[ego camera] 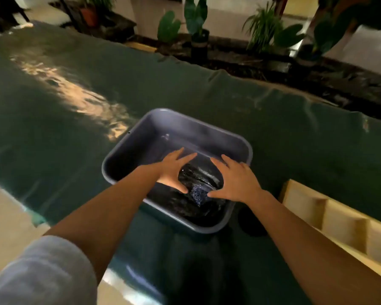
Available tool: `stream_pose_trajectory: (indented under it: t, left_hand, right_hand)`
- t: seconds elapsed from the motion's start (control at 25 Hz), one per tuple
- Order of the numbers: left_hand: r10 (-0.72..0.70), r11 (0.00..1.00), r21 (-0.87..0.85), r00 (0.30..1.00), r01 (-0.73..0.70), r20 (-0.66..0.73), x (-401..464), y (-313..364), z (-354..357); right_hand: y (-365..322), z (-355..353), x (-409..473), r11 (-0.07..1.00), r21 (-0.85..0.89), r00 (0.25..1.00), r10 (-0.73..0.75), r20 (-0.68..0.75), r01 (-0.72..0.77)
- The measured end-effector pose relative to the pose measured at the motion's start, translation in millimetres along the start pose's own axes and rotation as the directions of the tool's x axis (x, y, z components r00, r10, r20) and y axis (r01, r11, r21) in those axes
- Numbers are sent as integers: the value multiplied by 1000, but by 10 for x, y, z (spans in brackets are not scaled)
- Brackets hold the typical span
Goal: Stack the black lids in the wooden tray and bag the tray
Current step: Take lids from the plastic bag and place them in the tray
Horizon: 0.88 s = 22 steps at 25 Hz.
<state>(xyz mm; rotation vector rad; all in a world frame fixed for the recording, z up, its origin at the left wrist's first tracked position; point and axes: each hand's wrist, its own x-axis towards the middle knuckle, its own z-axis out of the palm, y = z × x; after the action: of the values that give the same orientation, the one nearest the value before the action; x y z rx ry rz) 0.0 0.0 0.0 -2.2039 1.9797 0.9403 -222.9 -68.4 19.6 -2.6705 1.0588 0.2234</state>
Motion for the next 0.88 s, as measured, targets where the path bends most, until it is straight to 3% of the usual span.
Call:
stream_pose_trajectory:
  t: [0.12,0.2,0.28,0.44,0.64,0.88]
  left_hand:
    - [48,996,67,996,-54,79,61,-31,140]
    - [64,998,-2,996,-64,55,87,-47,266]
    - [89,989,-116,995,-93,-43,81,-46,347]
    - [68,978,-179,974,-108,-216,29,-64,414]
    - [60,988,-107,922,-109,-382,-111,82,-71]
    - [180,961,-93,843,-261,-507,-558,962,-790]
  right_hand:
    - [-141,211,33,999,-34,998,19,61,-17]
    - [-252,381,41,998,-44,996,37,76,-33]
    - [-340,465,70,998,5,995,62,77,-62]
    - [-357,473,122,978,191,996,71,61,-81]
    - [-228,-4,124,939,344,993,62,-105,-22]
    - [92,-1054,-519,977,206,948,21,-317,47]
